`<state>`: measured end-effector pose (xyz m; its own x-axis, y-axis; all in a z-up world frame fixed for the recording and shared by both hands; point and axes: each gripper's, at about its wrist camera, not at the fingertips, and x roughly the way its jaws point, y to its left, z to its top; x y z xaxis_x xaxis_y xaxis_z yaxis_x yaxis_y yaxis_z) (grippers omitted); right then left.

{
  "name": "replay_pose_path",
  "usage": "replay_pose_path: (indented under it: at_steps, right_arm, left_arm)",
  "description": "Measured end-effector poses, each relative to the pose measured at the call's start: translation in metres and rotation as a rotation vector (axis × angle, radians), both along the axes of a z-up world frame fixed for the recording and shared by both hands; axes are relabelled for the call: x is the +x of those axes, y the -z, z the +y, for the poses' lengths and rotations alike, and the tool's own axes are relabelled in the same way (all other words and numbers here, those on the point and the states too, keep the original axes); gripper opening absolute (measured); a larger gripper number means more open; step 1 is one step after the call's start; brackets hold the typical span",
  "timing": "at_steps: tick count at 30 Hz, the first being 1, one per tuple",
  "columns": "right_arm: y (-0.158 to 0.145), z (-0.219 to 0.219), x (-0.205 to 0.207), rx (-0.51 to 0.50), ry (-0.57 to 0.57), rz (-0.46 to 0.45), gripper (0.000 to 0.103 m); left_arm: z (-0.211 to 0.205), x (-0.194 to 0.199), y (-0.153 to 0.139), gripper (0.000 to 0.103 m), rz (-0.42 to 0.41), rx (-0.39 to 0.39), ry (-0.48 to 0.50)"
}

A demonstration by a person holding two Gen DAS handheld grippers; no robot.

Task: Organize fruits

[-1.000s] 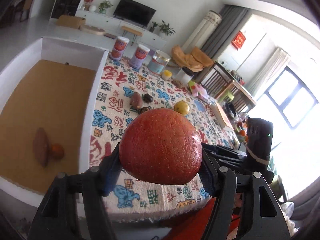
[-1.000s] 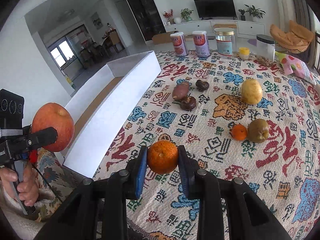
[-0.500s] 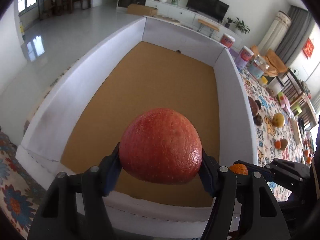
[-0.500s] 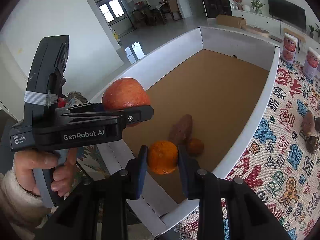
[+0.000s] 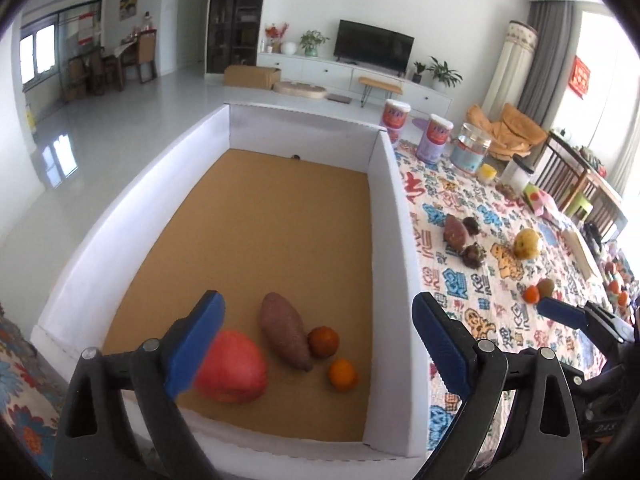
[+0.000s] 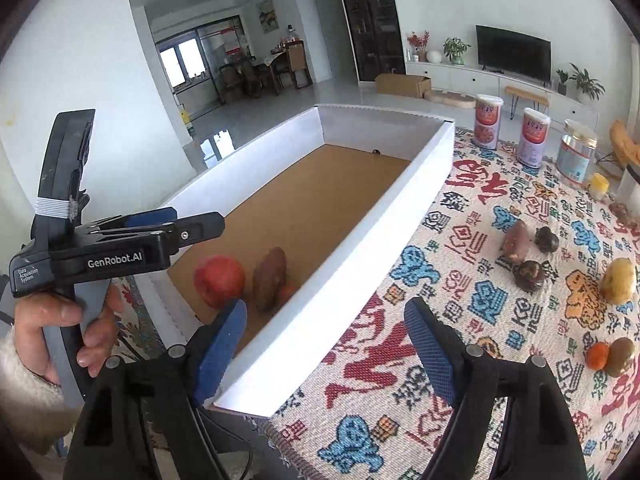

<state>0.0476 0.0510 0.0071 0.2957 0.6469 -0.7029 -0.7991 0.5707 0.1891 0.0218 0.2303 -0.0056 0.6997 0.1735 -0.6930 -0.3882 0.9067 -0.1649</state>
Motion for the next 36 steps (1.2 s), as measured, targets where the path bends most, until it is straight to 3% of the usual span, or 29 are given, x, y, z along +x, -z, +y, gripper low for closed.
replay_pose_path:
  at_steps: [4, 9, 12, 16, 18, 21, 25, 36]
  right_arm:
    - [-0.003, -0.094, 0.034, 0.002, 0.202, 0.026, 0.093]
    - [0.013, -0.219, 0.084, -0.004, 0.507, 0.084, 0.100]
    - [0.037, -0.283, 0.106, -0.112, 0.682, 0.068, 0.100]
    - [0.082, -0.339, 0.135, -0.327, 0.817, 0.048, 0.100]
    - [0.099, -0.354, 0.144, -0.383, 0.843, 0.032, 0.100]
    - [0.113, -0.369, 0.149, -0.354, 0.880, 0.027, 0.100]
    - [0.116, -0.377, 0.155, -0.285, 0.903, 0.034, 0.103]
    - [0.118, -0.382, 0.155, -0.260, 0.947, 0.045, 0.103]
  left_arm:
    - [-0.071, 0.032, -0.002, 0.097, -0.008, -0.040, 0.186]
    - [-0.161, 0.077, 0.026, 0.097, 0.042, -0.067, 0.379]
    - [-0.195, 0.105, 0.060, 0.097, 0.093, -0.023, 0.406]
    - [-0.202, 0.142, 0.102, 0.097, 0.154, 0.035, 0.336]
    - [-0.196, 0.155, 0.114, 0.097, 0.172, 0.056, 0.286]
    - [-0.186, 0.165, 0.123, 0.097, 0.167, 0.070, 0.246]
    - [-0.183, 0.168, 0.131, 0.097, 0.171, 0.095, 0.253]
    - [-0.189, 0.177, 0.136, 0.102, 0.188, 0.102, 0.275]
